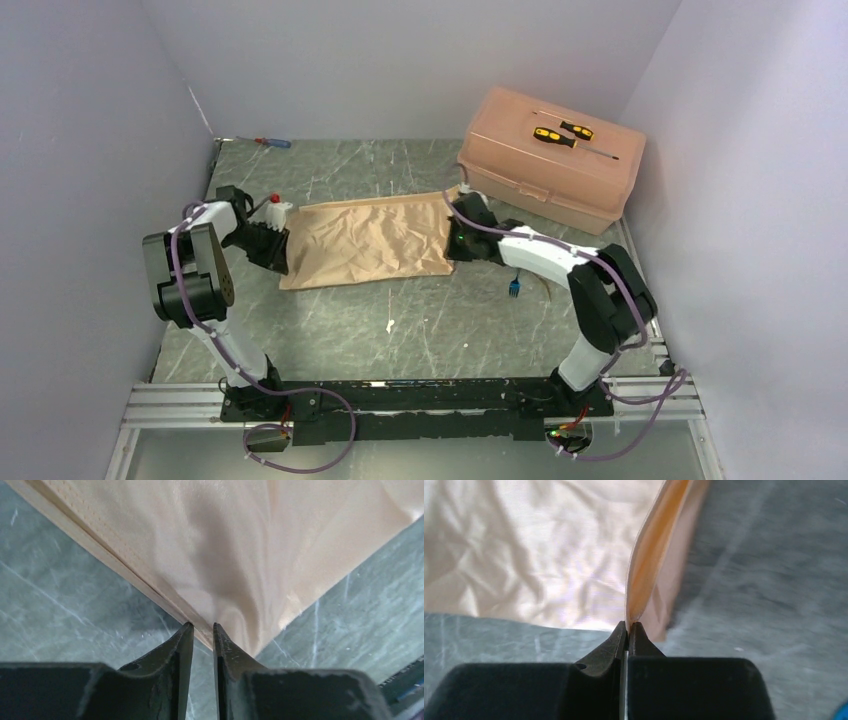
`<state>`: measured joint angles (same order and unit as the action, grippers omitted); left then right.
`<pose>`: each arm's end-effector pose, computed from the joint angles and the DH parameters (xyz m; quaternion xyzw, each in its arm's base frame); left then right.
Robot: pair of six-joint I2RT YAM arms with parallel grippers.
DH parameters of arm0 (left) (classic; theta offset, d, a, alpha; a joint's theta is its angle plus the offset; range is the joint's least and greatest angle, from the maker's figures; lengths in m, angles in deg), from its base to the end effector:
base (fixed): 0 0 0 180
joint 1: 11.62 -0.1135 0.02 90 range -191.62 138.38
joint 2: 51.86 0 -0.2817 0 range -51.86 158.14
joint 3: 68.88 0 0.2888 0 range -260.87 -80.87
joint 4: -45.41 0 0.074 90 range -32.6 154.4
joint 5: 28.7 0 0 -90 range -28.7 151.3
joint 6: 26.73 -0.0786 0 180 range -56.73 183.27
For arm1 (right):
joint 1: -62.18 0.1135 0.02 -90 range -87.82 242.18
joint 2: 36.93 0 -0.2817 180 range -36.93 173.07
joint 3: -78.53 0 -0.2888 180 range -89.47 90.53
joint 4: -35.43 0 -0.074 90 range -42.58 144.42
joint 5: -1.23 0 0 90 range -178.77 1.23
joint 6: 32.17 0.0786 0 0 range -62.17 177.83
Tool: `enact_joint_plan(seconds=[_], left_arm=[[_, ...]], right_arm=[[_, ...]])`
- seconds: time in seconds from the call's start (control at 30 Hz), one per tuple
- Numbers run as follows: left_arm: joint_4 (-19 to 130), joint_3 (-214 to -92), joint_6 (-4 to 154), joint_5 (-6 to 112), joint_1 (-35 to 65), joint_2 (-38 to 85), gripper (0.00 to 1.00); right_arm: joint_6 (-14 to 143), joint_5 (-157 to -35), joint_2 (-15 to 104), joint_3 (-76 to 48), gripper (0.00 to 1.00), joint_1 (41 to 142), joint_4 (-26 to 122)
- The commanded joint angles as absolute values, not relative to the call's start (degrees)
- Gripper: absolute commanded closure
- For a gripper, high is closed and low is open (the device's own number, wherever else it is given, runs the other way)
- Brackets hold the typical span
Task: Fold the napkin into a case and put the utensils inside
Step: Pick up the rectangle-folded napkin from the center of the board, then fold the rectangle-folded napkin at the center of the board.
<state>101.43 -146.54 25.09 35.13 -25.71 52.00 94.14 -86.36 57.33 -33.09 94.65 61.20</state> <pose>0.3636 0.0555 0.1163 0.2178 0.9472 -0.1737 0.1588 0.3354 0.2095 0.1487 0.0385 0.9435 0.1691 0.2822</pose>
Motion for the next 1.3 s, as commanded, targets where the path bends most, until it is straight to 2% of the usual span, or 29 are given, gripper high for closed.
enact_joint_plan(seconds=[0.0, 0.1, 0.23, 0.57, 0.73, 0.93, 1.07, 1.13, 1.27], left_arm=[[106.26, -149.10, 26.97, 29.70, -30.18, 49.70, 0.75], [105.92, -150.86, 28.96, 28.60, -33.62, 50.14, 0.78], [102.88, -150.36, 30.92, 28.49, -36.81, 50.11, 0.77], [98.54, -149.35, 34.61, 27.53, -37.46, 53.42, 0.76], [97.85, -148.88, 34.38, 28.10, -38.09, 54.07, 0.77], [98.34, -149.22, 33.93, 27.84, -38.40, 55.08, 0.77], [99.01, -150.11, 34.33, 27.39, -38.56, 54.84, 0.76], [100.03, -151.05, 34.46, 27.07, -38.53, 54.68, 0.74], [103.12, -153.29, 34.34, 26.01, -38.53, 53.88, 0.70]], right_arm=[[89.34, -85.56, 61.59, -21.68, 1.00, 100.94, 64.33], [86.62, -86.72, 66.59, -12.50, 1.00, 106.01, 67.52], [83.67, -90.69, 75.63, 0.99, 1.00, 111.21, 72.03], [77.94, -104.15, 98.22, 32.52, 1.00, 119.72, 75.72], [80.82, -108.86, 103.56, 37.90, 1.00, 120.62, 70.18], [83.55, -108.48, 106.57, 39.33, 0.99, 120.55, 64.70], [84.11, -111.46, 110.54, 43.26, 0.52, 120.42, 64.69], [85.46, -113.87, 110.26, 42.51, 0.42, 119.93, 63.04], [86.72, -116.72, 103.07, 35.68, 0.33, 117.80, 57.21]])
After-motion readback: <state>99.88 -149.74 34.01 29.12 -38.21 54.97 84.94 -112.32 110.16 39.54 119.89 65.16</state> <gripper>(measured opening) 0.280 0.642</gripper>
